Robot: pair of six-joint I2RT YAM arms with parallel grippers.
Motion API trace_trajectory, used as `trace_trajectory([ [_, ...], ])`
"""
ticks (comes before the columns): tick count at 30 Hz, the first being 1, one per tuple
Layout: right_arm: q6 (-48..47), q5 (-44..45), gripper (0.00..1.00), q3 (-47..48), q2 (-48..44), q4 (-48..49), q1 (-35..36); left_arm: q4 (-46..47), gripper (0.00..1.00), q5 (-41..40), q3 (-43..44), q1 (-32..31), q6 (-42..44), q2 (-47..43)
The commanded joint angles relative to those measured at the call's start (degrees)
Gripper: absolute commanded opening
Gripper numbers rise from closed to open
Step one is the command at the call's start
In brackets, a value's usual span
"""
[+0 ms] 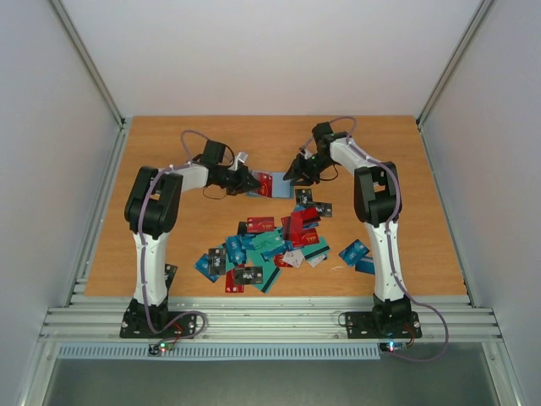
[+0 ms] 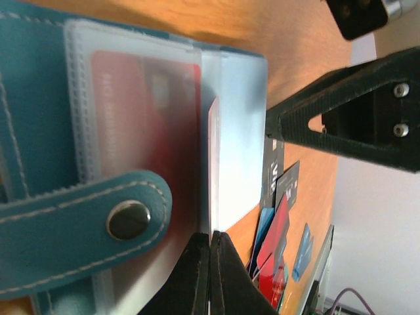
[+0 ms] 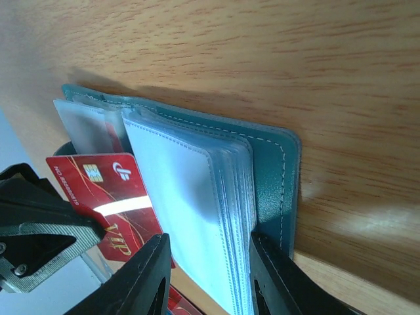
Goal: Put the credit cards into the card holder
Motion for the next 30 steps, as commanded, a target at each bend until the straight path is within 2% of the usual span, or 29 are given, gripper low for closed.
trace_trajectory([
  [1, 0.0, -0.4, 0.34, -0.5, 1.3, -0.8, -0.1, 8.3, 0.0, -2.6, -0.6, 0.4, -4.7, -0.8],
  [30, -0.3, -1.3, 0.34, -0.9, 1.9, -0.9, -0.1, 11.6, 0.0, -2.5, 0.4, -0.1, -4.9, 1.9],
])
